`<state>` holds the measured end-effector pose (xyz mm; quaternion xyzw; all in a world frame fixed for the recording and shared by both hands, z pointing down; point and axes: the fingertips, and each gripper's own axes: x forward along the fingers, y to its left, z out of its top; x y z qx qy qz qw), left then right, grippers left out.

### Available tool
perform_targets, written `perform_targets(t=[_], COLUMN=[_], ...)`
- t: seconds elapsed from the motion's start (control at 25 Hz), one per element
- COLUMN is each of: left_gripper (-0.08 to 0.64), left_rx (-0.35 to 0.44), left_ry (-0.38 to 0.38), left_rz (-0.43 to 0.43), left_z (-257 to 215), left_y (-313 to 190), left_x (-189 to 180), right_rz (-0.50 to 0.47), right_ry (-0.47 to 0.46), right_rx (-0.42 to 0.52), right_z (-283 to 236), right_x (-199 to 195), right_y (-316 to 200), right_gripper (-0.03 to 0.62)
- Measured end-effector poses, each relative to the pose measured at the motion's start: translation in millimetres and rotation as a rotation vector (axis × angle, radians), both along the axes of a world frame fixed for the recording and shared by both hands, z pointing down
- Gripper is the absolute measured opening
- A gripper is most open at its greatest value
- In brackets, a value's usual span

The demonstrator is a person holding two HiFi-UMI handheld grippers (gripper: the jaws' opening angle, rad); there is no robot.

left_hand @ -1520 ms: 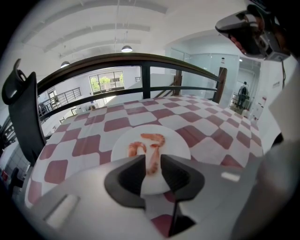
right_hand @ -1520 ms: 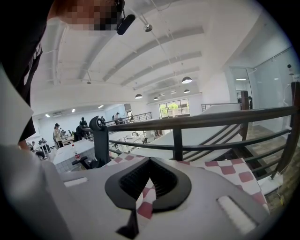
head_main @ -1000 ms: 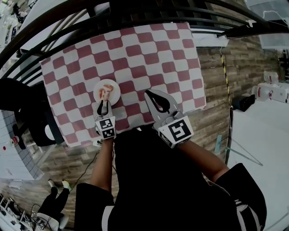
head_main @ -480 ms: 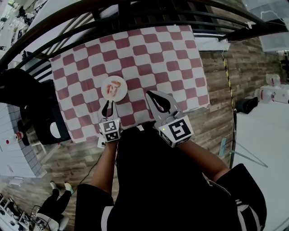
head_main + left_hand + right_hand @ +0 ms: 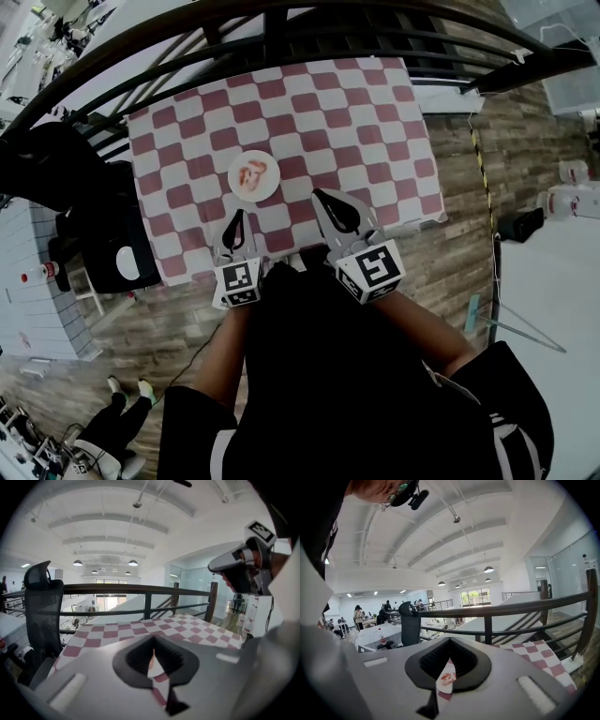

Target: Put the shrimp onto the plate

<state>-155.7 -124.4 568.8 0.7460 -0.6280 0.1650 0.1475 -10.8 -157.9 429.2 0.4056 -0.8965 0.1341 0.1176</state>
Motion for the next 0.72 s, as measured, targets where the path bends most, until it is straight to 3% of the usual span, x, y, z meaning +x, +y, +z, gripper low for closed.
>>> perform_targets(t=[0.24, 0.52, 0.72], left_gripper=[0.011, 0.011, 0.011], left_rx=[0.082, 0.240, 0.289], left_ry=[0.078, 0.127, 0.129], left_rz=[0.002, 0.027, 0.005], left_z=[-45, -117, -156], left_y=[26, 39, 41], left_x=[5, 11, 12], right_rz=[-0.003, 0.030, 0.057], right_ry=[-0.019, -0.036, -0.031], right_rx=[0.030, 0.054, 0.058], right_z=[-11, -20, -22], right_x=[-10, -8, -2], right_y=[19, 36, 49], right_gripper=[-0.005, -0.005, -0.005])
